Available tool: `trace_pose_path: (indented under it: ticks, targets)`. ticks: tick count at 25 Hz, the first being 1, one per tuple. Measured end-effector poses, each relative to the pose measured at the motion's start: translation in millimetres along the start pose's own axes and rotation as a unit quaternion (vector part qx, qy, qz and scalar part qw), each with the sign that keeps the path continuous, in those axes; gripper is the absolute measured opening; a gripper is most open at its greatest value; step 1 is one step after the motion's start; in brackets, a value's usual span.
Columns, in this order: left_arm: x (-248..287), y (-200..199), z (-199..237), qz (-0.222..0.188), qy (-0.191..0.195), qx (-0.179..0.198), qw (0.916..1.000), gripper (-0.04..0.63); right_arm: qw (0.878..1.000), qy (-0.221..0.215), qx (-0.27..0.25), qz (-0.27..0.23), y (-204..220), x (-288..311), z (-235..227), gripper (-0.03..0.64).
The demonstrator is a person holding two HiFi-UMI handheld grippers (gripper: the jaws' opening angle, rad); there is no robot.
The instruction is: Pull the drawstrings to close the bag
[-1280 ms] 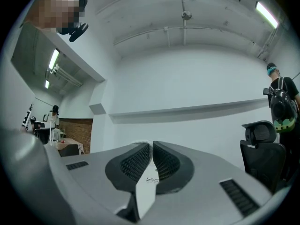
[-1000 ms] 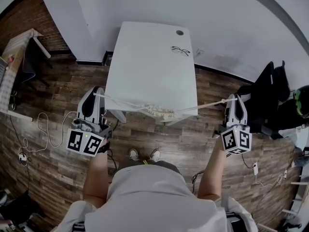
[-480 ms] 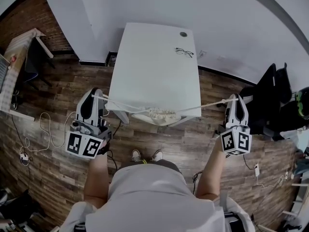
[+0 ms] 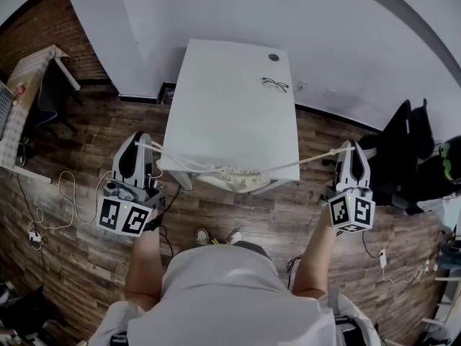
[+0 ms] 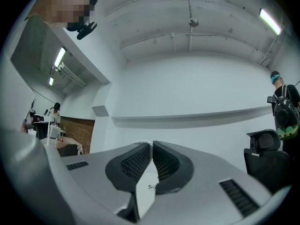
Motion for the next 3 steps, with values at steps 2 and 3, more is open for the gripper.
trace_pose_path:
  ticks: [2,3]
  targets:
    - [2.5,-1.9,-0.6,-0.001,0.000,-0.001,1.0000,0.020,1.000,0.000,-0.001,0.000,-2.3,2.2,-1.2,0.043]
    - [3.8,-3.0,-1.0,-0.002,0.000,-0.001,1.0000,0.020,1.000,-0.001,-0.002,0.000,-3.6,3.3,-1.7,0.043]
Point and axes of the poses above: the fingertips, and each gripper's own axes: x forward along the fingers, z to its left, y out of its underside, the point moved 6 cm from there along -x, backward along the fingers, and after that the axes turned 14 degrees about z, right-handed, at the moved point
